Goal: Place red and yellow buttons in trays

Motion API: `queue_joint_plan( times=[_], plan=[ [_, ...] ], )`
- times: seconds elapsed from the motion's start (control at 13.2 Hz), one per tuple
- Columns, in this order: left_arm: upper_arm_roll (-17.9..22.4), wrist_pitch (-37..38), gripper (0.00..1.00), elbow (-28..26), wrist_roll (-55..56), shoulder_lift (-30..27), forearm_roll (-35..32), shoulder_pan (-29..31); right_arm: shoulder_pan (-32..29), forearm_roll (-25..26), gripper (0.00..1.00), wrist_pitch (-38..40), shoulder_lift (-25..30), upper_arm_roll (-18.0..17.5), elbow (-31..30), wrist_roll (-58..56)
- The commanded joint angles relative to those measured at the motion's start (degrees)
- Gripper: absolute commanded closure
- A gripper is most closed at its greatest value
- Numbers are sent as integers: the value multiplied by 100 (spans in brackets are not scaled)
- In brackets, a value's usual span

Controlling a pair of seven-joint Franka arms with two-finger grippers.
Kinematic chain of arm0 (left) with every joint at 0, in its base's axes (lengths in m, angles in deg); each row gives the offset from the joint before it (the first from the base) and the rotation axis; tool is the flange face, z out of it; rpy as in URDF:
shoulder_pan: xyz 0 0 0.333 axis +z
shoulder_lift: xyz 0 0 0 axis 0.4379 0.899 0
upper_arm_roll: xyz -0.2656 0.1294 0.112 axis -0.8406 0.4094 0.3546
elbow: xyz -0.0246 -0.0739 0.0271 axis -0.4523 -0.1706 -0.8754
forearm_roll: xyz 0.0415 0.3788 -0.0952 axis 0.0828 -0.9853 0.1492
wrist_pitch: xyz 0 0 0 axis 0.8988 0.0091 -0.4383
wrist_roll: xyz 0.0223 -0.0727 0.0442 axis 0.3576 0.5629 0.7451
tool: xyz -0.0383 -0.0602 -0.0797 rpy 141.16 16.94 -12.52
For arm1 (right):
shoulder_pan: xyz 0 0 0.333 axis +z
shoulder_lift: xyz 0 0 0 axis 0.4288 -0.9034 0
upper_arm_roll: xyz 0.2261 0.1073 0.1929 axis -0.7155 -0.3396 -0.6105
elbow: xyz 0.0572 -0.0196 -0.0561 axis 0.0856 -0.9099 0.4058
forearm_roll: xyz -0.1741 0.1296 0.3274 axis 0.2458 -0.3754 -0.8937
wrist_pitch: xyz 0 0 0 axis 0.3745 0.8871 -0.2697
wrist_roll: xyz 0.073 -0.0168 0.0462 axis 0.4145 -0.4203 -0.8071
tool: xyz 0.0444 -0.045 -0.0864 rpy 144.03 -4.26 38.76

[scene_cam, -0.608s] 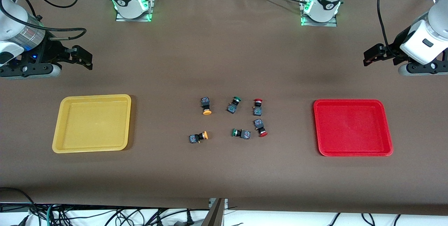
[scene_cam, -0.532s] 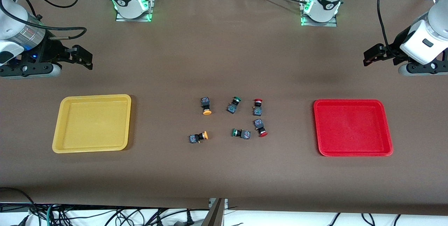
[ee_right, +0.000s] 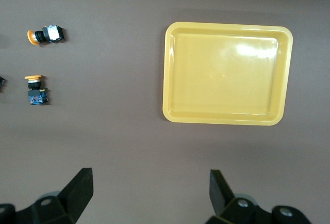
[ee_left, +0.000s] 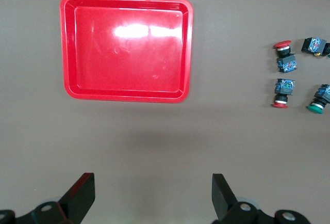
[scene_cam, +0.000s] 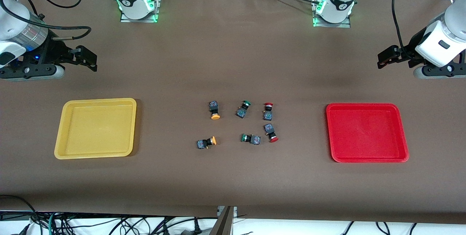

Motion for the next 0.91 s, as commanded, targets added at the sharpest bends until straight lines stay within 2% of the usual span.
queue_joint_plan(
  times=[0.0, 0.53, 0.68, 0.84],
  plan=[
    [-22, 233, 0, 126, -3, 110, 30, -2, 9, 85, 0, 122, 88, -31, 35, 22],
    [-39, 277, 0, 249, -91, 303, 21, -37, 9, 111, 0, 263, 97, -13, 35, -92],
    [-39, 242, 0, 240, -82, 617, 74, -291, 9, 111, 0, 263, 97, -13, 35, -57],
    [-39, -291, 0, 301, 127, 1004, 91, -704, 9, 102, 0, 263, 97, -31, 9, -40]
  ],
)
